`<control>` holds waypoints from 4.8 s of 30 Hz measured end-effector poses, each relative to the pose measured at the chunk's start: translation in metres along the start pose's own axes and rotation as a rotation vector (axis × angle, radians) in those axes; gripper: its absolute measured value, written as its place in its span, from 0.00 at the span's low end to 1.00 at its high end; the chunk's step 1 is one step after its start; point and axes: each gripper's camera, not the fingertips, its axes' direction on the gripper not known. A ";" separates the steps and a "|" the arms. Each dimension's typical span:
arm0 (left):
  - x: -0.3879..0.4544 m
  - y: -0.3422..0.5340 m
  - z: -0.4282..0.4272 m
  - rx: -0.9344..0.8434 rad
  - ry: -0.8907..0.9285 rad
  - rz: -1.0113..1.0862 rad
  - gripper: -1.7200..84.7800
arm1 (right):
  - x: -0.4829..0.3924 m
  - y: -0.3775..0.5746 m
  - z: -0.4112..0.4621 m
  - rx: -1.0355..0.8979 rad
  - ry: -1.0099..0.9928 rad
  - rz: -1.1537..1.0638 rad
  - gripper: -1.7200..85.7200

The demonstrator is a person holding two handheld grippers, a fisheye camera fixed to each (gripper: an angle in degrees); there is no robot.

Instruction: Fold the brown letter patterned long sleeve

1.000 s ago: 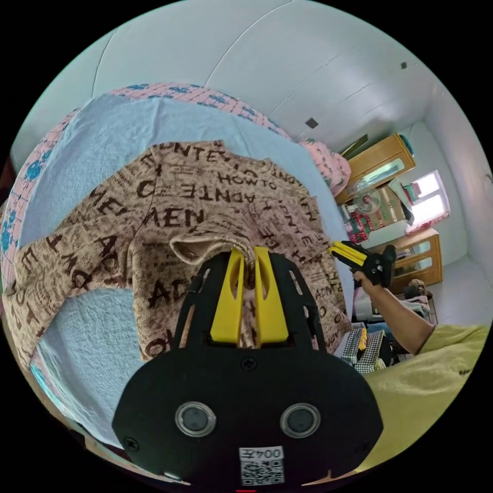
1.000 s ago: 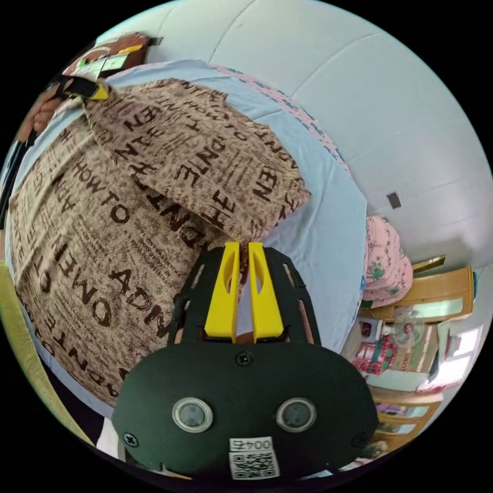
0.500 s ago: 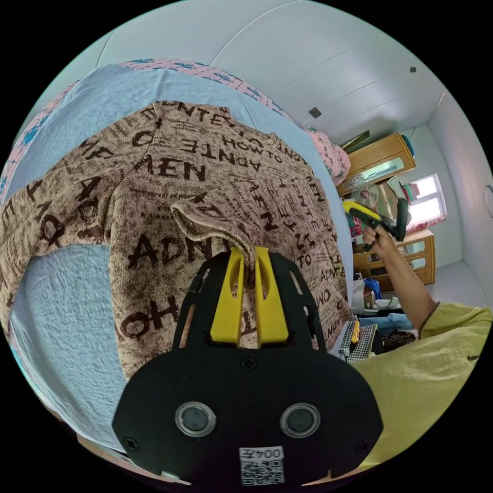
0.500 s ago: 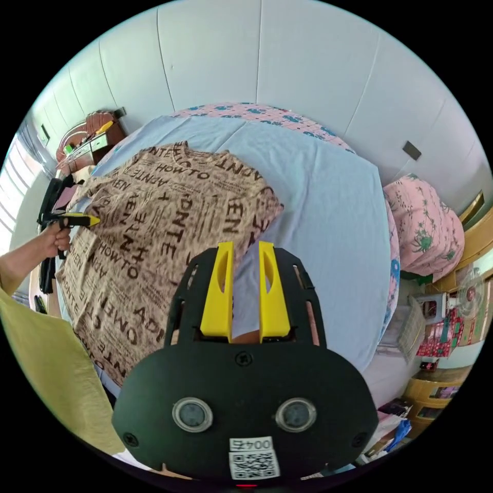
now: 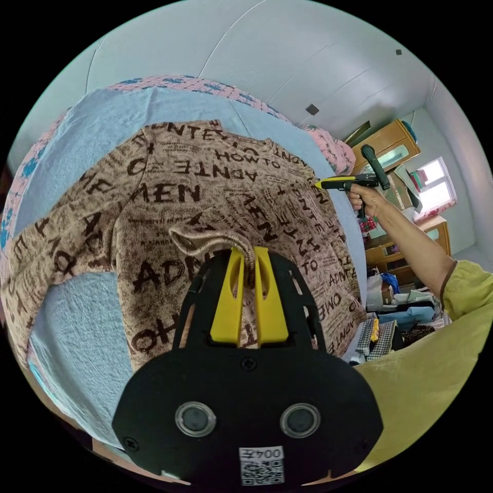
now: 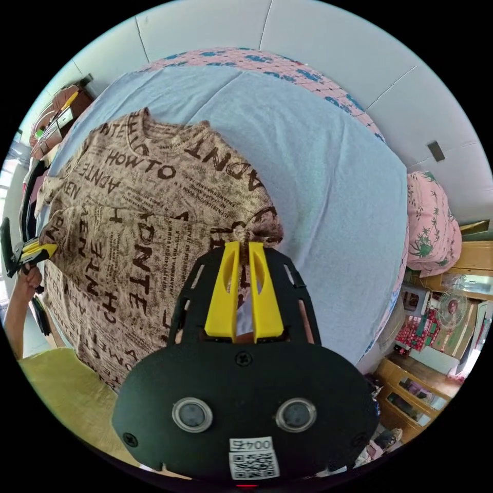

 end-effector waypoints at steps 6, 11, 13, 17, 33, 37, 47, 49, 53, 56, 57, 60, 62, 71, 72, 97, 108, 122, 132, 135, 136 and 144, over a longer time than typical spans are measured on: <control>0.048 -0.013 -0.040 0.114 -0.086 0.239 0.06 | 0.029 0.045 -0.023 0.215 -0.041 0.122 0.07; 0.007 -0.011 0.003 -0.036 -0.052 0.111 0.06 | 0.060 0.064 0.012 0.131 -0.121 0.271 0.11; -0.010 -0.008 0.016 -0.068 -0.057 0.053 0.06 | 0.066 0.071 0.014 0.139 -0.105 0.322 0.11; -0.026 -0.007 0.018 -0.052 0.005 -0.013 0.06 | 0.040 0.083 -0.029 0.315 -0.048 0.250 0.09; -0.020 -0.021 0.000 -0.085 -0.007 0.024 0.07 | -0.248 -0.010 -0.015 0.002 -0.100 -0.725 0.07; -0.005 -0.028 -0.022 -0.049 -0.041 0.036 0.07 | -0.238 0.013 -0.044 0.110 -0.141 -0.682 0.04; -0.055 -0.041 -0.047 0.003 0.056 -0.153 0.14 | -0.220 0.052 -0.051 0.283 -0.092 -0.305 0.12; -0.061 -0.035 -0.066 0.068 0.061 -0.195 0.15 | -0.204 0.078 -0.075 0.381 -0.134 -0.237 0.12; -0.047 -0.023 -0.107 0.194 -0.051 -0.246 0.12 | -0.149 0.181 -0.113 0.538 -0.117 -0.083 0.10; -0.002 -0.034 -0.104 0.189 -0.067 -0.122 0.11 | -0.102 0.269 -0.106 0.510 -0.006 0.088 0.09; 0.021 -0.044 -0.092 0.145 -0.066 -0.055 0.11 | -0.083 0.300 -0.099 0.470 0.031 0.163 0.09; 0.075 -0.066 -0.054 0.037 -0.091 0.102 0.10 | -0.043 0.352 -0.082 0.375 0.064 0.274 0.09; 0.102 -0.076 -0.030 -0.024 -0.113 0.158 0.10 | -0.031 0.364 -0.078 0.347 0.071 0.263 0.10; 0.161 -0.088 0.012 -0.140 -0.264 0.260 0.09 | -0.014 0.352 -0.072 0.249 -0.031 0.056 0.05; 0.165 -0.090 0.011 -0.145 -0.274 0.273 0.09 | -0.013 0.353 -0.075 0.239 0.065 0.063 0.05; 0.227 0.022 -0.104 -0.205 -0.170 0.350 0.09 | -0.010 0.608 -0.107 0.208 -0.563 0.593 0.13; 0.192 0.092 -0.118 -0.289 -0.150 0.467 0.04 | -0.078 0.568 -0.090 0.072 -0.223 0.441 0.08; 0.142 0.085 -0.171 -0.292 -0.232 0.405 0.02 | -0.234 0.414 -0.070 -0.066 -0.185 0.054 0.01; 0.076 0.075 -0.206 -0.317 -0.143 0.417 0.02 | -0.302 0.377 -0.004 -0.225 0.031 -0.141 0.01; 0.050 0.076 -0.220 -0.300 -0.105 0.394 0.03 | -0.313 0.371 0.009 -0.244 0.063 -0.138 0.01; 0.044 0.076 -0.223 -0.297 -0.097 0.385 0.03 | -0.315 0.370 0.011 -0.247 0.068 -0.135 0.01; -0.049 0.081 -0.290 -0.151 0.050 0.228 0.06 | -0.324 0.346 0.043 -0.339 0.072 -0.174 0.01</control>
